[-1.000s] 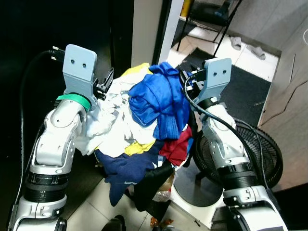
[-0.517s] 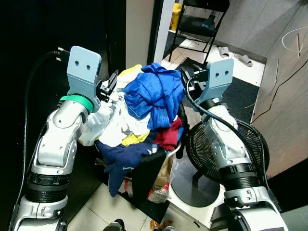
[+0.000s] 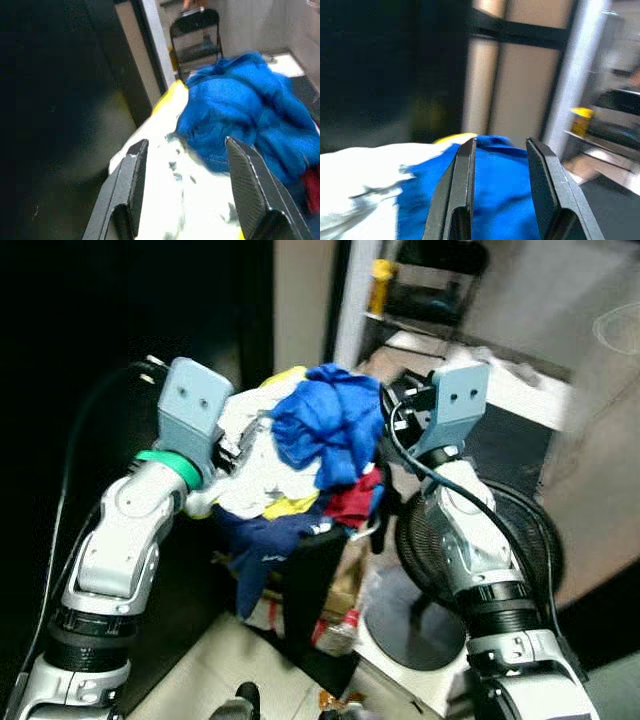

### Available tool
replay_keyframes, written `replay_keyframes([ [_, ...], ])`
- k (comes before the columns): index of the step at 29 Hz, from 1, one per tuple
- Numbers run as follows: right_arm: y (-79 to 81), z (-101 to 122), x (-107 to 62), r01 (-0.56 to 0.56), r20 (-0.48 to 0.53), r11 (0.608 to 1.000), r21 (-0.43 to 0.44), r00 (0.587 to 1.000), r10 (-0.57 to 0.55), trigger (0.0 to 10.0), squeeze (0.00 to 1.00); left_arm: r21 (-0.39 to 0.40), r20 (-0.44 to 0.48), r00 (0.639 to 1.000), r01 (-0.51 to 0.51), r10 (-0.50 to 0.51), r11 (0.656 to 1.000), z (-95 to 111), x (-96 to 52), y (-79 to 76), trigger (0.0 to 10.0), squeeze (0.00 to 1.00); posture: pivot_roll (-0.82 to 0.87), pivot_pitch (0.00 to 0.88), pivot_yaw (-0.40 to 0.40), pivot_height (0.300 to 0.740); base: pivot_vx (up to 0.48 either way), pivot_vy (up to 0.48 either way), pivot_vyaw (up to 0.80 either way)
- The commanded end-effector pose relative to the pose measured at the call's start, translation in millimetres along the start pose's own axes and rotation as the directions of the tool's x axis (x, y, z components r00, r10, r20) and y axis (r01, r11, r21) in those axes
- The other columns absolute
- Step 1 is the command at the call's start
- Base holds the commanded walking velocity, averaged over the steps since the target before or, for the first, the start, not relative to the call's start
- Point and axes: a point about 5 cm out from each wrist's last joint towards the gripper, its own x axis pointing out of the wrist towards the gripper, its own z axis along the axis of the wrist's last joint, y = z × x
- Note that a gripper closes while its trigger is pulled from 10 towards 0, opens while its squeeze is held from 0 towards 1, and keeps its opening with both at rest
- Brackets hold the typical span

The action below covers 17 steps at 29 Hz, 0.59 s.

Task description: Clothes washing

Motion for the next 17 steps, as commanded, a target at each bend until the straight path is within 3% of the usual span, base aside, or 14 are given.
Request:
replay_keyframes([
  [1,-6.4,-2.8,-3.1,0.019,-0.013,1.000,-0.012,1.000,-0.019,10.0,0.00,0.015,0.003,0.999,0.046,-0.046,0.999,1.8,4.7,-11.4,10.0,0.00,0.08,0.070,-0.047,0.740,0.000,0.000,0.00],
  [17,-5.4,-2.7,-3.3,0.019,-0.012,1.000,-0.009,1.000,-0.019,10.0,0.00,-0.045,0.065,0.997,-0.041,0.044,0.998,14.0,10.5,-1.2,10.0,0.00,0.08,0.072,-0.046,0.740,0.000,0.000,0.00],
])
